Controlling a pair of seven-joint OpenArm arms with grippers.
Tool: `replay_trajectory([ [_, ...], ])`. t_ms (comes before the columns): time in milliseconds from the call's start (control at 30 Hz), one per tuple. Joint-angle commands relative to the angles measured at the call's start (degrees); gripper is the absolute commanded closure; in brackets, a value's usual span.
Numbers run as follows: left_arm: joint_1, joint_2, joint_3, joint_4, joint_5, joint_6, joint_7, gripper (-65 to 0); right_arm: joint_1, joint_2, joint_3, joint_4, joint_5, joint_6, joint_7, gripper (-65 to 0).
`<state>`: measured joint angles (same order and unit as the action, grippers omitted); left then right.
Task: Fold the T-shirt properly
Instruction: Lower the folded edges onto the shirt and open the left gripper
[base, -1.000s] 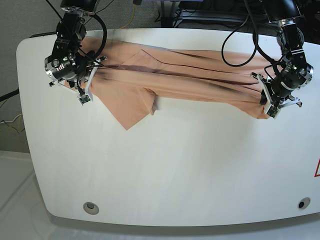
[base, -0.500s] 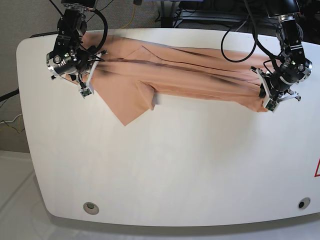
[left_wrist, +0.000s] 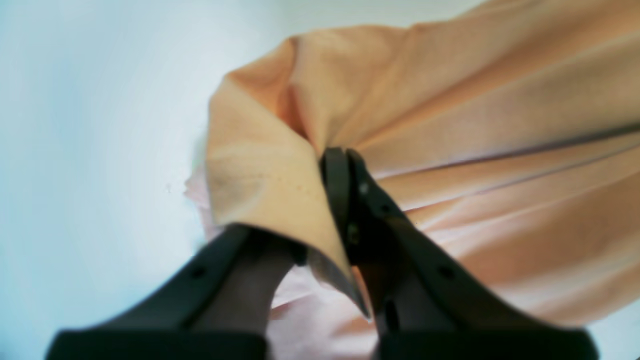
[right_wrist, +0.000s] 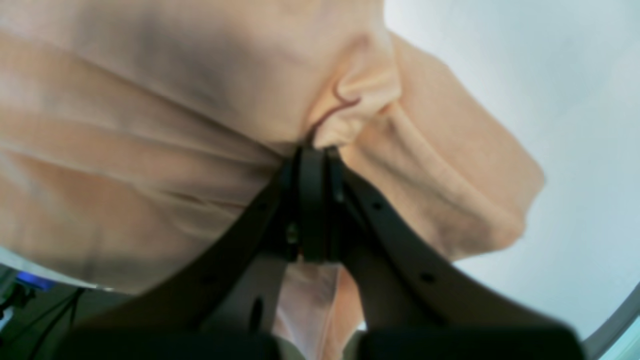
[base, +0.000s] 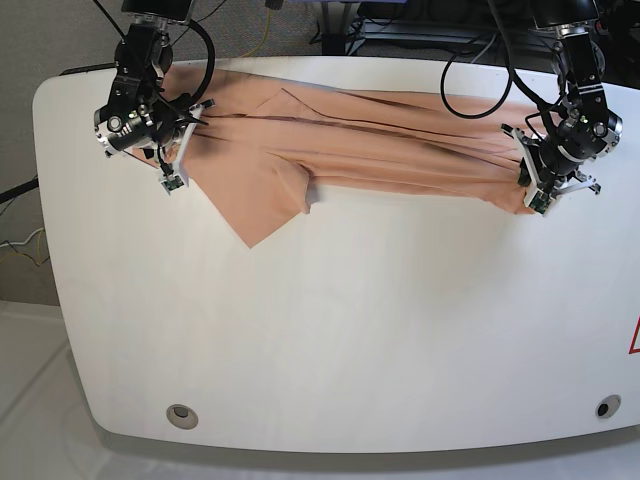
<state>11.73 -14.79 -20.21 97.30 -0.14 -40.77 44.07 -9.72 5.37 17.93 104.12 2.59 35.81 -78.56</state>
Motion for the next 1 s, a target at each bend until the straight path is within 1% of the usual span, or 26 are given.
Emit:
replay_trajectory([
  [0, -0.7, -0.9, -0.4, 0.9, 3.4, 0.8, -0.3, -3.1, -0.2, 0.3, 0.1, -0.7, -1.6, -0.3, -1.4, 0.0],
  [133, -0.9, 0.8, -0.4, 0.9, 6.9, 0.8, -0.3, -3.5, -0.1, 0.4, 0.1, -0.7, -1.6, -0.3, -1.4, 0.0],
  [300, -2.0, 1.2, -0.3, 0.9, 11.2, 0.8, -0.3, -3.8, 0.8, 0.4, 0.2, -0.8, -1.6, -0.3, -1.4, 0.0],
  [367, -2.9, 2.1, -0.3, 0.8, 12.2, 0.8, -0.3, -5.3, 0.9, 0.4, 0.0, -0.8, -1.6, -0.3, -1.4, 0.0],
  [400, -3.0, 2.3, -0.3, 0.8, 12.7, 0.8, -0.3, -7.0, 1.0, 0.4, 0.0, -0.8, -1.6, -0.3, -1.4, 0.0],
  [467, -3.0, 2.6, -0.3, 0.8, 13.7, 0.8, -0.3, -12.5, 1.1, 0.4, 0.0, -0.8, -1.6, -0.3, -1.4, 0.0],
  [500, -3.1, 2.6, -0.3, 0.8, 14.3, 0.8, -0.3, -16.6, 1.1, 0.4, 0.0, -0.8, -1.6, -0.3, -1.4, 0.0],
  [533, -3.1, 2.6, -0.3, 0.8, 14.6, 0.8, -0.3, -18.7, 1.1, 0.4, 0.0, -0.8, -1.6, -0.3, -1.4, 0.0],
  [567, -3.2, 2.6, -0.3, 0.8, 15.0, 0.8, -0.3, -24.5, 1.1, 0.4, 0.0, -0.8, -1.6, -0.3, -1.4, 0.0],
  [633, -3.4, 2.6, -0.3, 0.8, 15.3, 0.8, -0.3, -31.7, 1.1, 0.4, 0.0, -0.8, -1.6, -0.3, -1.4, -0.3],
  [667, -3.4, 2.6, -0.3, 0.8, 15.3, 0.8, -0.3, -36.2, 1.1, 0.4, 0.0, -0.8, -1.6, -0.3, -1.4, -1.6],
  [733, -3.5, 2.6, -0.3, 0.9, 15.3, 0.8, -0.4, -41.9, 1.1, 0.4, 0.0, -0.8, -1.6, -0.3, -1.4, -5.8],
  [833, -3.6, 2.6, -0.3, 0.9, 15.3, 0.8, -0.4, -49.3, 1.1, 0.4, 0.0, -0.8, -1.6, -0.3, -1.4, -16.1],
  [867, -3.6, 2.6, -0.3, 0.9, 15.3, 0.8, -0.4, -50.9, 1.1, 0.4, 0.1, -0.8, -1.6, -0.3, -1.4, -20.4],
  [900, -3.7, 2.6, -0.3, 0.9, 15.3, 0.8, -0.4, -51.1, 1.1, 0.4, 0.1, -0.8, -1.6, -0.3, -1.4, -22.4],
  [933, -3.7, 2.6, -0.4, 0.9, 15.3, 0.8, -0.4, -51.1, 1.1, 0.4, 0.1, -0.7, -1.6, -0.3, -1.4, -26.6],
  [967, -3.7, 2.6, -0.4, 0.9, 15.3, 0.8, -0.4, -51.1, 1.1, 0.4, 0.1, -0.6, -1.6, -0.3, -1.4, -28.8],
])
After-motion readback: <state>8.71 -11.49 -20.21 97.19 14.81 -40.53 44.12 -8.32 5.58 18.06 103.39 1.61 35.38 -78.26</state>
